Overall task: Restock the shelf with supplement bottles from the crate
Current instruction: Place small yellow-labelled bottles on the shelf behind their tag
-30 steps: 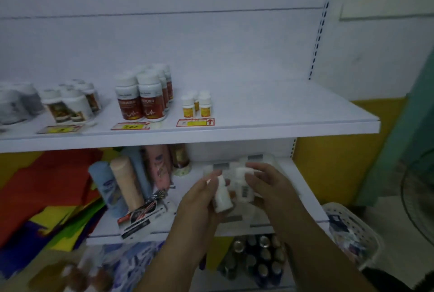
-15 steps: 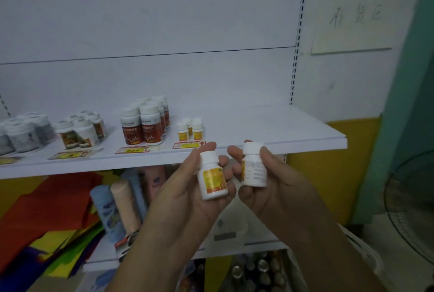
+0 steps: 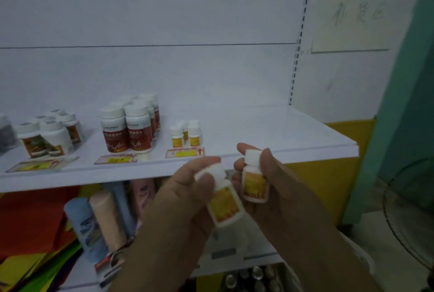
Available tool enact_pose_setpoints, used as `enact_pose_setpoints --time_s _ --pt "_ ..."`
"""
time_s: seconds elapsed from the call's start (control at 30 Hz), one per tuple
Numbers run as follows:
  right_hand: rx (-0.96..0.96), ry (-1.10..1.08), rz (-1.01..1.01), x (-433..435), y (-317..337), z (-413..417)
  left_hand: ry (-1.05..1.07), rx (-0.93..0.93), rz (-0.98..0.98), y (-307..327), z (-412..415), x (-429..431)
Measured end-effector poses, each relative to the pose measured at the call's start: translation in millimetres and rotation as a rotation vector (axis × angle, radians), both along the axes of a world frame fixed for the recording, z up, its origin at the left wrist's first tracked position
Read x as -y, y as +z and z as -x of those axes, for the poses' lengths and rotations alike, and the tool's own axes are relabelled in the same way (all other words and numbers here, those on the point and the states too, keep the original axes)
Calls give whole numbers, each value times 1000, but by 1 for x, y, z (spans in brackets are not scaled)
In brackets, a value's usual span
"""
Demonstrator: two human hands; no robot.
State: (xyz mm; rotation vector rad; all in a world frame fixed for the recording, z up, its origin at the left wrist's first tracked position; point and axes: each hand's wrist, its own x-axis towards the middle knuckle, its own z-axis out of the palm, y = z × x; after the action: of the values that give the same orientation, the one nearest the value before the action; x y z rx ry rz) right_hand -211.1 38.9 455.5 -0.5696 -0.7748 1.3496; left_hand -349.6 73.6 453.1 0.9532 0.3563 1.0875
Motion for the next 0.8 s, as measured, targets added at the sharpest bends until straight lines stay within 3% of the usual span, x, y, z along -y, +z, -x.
enact_pose_setpoints --time_s 0.1,0.3,0.4,0.63,0.8 --pt "108 -55 18 -43 2 9 137 -139 -72 4 14 -42" --pt "454 -370 64 -139 20 20 642 -588 -468 39 50 -141" --pt "524 -464 47 -167 15 12 711 -729 -586 45 40 -181" --pt "724 -561 -71 -223 19 -14 766 -786 -611 40 2 -240" --pt "893 -411 -122 -273 34 -30 717 -949 -575 45 -20 -269"
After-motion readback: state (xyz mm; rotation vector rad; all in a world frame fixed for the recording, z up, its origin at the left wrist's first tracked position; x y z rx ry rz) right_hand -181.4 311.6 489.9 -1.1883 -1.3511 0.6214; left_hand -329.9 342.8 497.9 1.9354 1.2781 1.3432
